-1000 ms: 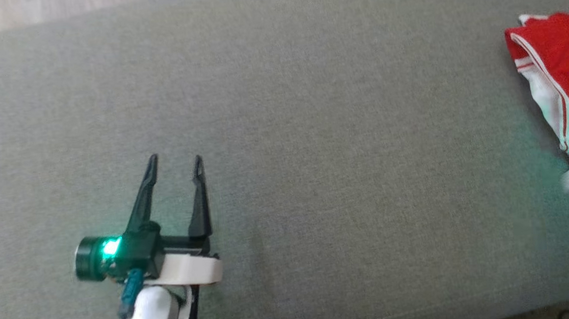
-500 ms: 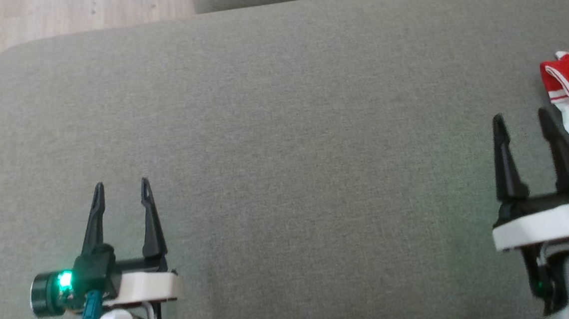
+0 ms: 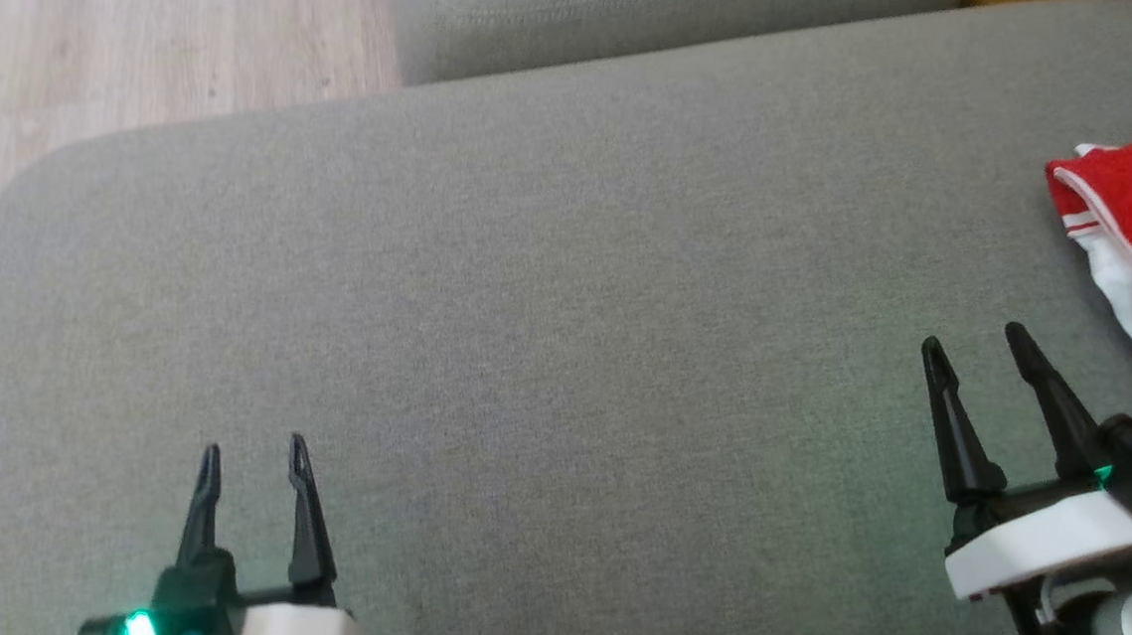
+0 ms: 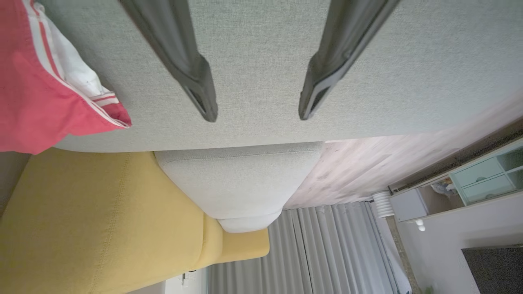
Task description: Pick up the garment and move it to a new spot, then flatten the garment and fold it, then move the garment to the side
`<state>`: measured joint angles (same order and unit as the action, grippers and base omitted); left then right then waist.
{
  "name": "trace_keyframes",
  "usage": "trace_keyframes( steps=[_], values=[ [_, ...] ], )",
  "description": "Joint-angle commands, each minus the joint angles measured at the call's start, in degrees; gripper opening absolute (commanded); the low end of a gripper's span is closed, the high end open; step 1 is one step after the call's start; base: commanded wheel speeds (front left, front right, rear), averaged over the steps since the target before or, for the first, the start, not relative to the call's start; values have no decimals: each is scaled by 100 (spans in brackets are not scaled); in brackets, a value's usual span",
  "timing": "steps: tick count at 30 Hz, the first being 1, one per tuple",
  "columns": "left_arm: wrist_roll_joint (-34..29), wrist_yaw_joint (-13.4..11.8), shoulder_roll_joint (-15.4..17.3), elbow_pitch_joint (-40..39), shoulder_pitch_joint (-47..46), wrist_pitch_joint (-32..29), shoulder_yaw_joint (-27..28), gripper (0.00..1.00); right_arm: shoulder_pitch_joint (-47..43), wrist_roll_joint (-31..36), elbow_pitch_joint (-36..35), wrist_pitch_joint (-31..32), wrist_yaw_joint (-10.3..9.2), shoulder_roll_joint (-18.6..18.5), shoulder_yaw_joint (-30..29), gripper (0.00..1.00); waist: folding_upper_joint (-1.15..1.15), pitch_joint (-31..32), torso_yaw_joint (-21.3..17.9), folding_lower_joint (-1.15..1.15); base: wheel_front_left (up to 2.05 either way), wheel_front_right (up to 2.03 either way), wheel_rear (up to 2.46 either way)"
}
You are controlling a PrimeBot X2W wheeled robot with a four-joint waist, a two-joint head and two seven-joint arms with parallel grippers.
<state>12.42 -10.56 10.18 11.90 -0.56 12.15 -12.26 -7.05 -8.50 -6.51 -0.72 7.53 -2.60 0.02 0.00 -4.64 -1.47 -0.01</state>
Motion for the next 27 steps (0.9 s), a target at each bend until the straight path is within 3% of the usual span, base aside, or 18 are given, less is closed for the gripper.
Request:
trace_keyframes(
  steps=[1,27],
  values=[
    [22,7,109,-151,-101,2,169,100,62,14,-235,20,-4,-32,154,100,0,93,-20,1,0,0,0],
    [51,-121,195,-250,127,-189,19,100,-189,-128,-360,123,-4,-28,257,100,0,244,-42,1,0,0,0]
  ],
)
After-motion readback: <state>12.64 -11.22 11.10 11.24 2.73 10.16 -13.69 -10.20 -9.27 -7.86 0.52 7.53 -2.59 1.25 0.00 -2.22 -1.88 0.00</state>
